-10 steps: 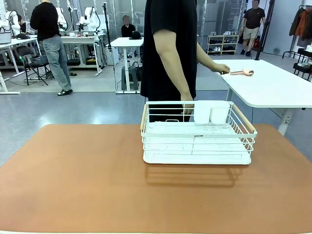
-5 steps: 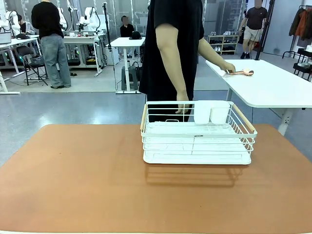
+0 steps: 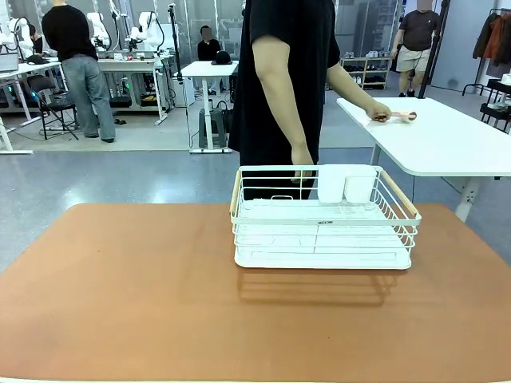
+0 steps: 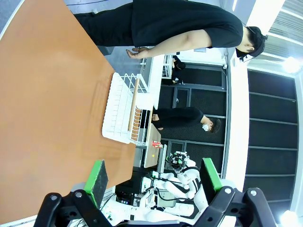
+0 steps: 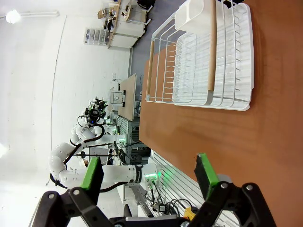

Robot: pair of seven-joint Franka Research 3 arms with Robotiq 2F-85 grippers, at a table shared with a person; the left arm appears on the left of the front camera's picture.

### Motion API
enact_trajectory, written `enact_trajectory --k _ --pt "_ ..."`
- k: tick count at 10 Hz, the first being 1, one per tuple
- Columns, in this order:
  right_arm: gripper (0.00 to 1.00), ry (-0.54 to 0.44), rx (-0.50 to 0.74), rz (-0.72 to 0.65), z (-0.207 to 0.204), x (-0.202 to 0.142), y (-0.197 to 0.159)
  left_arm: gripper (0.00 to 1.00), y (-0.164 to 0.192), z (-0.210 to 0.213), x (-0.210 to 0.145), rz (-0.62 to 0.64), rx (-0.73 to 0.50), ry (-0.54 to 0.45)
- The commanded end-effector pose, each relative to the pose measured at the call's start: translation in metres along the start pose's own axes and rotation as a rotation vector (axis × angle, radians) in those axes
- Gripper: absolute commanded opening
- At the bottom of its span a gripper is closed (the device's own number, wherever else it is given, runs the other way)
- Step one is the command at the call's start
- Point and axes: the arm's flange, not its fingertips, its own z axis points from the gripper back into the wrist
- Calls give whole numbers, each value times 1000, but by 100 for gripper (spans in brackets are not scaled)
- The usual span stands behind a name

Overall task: Clean the table.
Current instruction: Pick up the Lint Roller when the human hands it over.

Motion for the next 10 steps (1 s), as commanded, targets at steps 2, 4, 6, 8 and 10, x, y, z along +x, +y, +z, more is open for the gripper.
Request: enact_trajectory --k 2,4,6,8,10 --pt "100 -5 15 6 0 -1 4 100 1 3 -4 -6 -12 10" --pt "100 -5 15 6 0 -1 4 100 1 3 -4 -6 -12 10" --pt "100 -5 15 6 0 -1 4 100 1 3 -4 -6 -12 10" --pt "100 -5 15 6 0 -1 4 100 1 3 -4 -6 -12 10" --pt "100 -5 15 6 0 -1 4 100 1 3 -4 -6 -12 10"
